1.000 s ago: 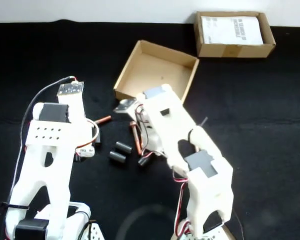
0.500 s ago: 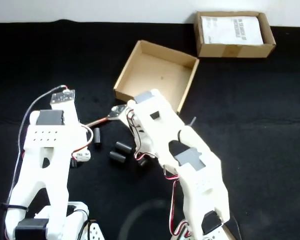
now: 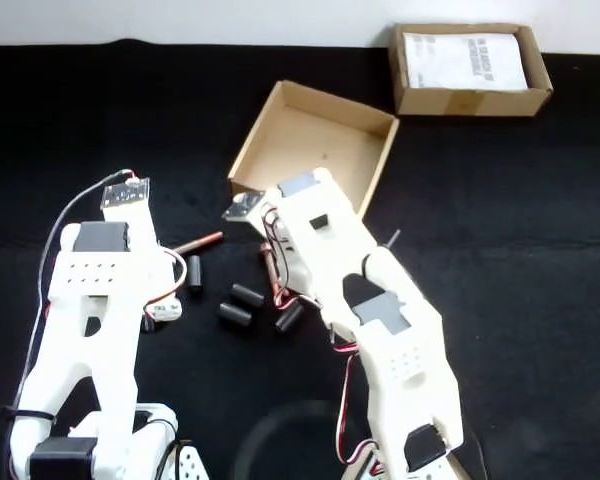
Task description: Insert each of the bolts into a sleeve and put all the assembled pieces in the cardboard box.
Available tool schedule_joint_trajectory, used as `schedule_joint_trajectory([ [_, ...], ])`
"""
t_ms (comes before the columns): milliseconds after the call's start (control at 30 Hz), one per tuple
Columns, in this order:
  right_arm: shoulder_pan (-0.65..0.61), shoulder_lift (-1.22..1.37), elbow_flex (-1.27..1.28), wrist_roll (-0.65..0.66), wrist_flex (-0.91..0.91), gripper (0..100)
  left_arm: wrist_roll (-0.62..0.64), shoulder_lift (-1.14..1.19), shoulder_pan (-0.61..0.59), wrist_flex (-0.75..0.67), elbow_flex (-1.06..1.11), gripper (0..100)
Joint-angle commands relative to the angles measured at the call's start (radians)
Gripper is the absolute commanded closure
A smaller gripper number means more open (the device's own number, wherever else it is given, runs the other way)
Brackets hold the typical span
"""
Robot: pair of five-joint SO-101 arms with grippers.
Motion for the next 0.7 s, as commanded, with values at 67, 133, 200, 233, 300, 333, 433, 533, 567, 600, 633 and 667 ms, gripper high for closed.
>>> schedule_joint_trajectory([
  [67, -0.012, 0.071, 0.001, 0.015, -0.008, 90.4, -0.008, -0.004, -0.008, -0.006, 0.010, 99],
  [133, -0.012, 0.076, -0.005, 0.015, -0.010, 99.0, -0.008, -0.004, -0.005, -0.006, 0.024, 99],
  [200, -0.012, 0.068, -0.005, 0.015, -0.008, 98.5, -0.008, -0.004, -0.004, -0.006, 0.041, 99],
  [233, -0.012, 0.061, -0.005, 0.015, -0.005, 99.1, -0.008, -0.004, -0.004, -0.006, 0.047, 99],
  [300, -0.012, 0.038, -0.007, 0.015, 0.039, 99.2, -0.008, -0.004, -0.004, -0.006, 0.053, 99],
  [333, -0.012, 0.019, -0.007, 0.015, 0.058, 99.2, -0.008, -0.004, -0.004, -0.006, 0.053, 99],
  [433, -0.012, -0.058, -0.008, 0.015, 0.097, 99.2, -0.008, -0.004, -0.004, -0.006, 0.051, 99],
  [533, -0.005, -0.159, -0.008, 0.015, 0.113, 99.2, -0.008, -0.004, -0.002, -0.006, 0.050, 99],
  [567, -0.001, -0.199, -0.008, 0.015, 0.120, 99.2, -0.008, -0.004, -0.002, -0.006, 0.048, 99],
  [600, 0.002, -0.236, -0.008, 0.015, 0.124, 99.2, -0.008, -0.004, -0.002, -0.006, 0.048, 99],
  [633, 0.005, -0.277, -0.008, 0.015, 0.125, 99.2, -0.008, -0.004, -0.002, -0.006, 0.048, 99],
  [667, 0.013, -0.317, -0.008, 0.015, 0.125, 99.2, -0.008, -0.004, -0.001, -0.006, 0.048, 99],
])
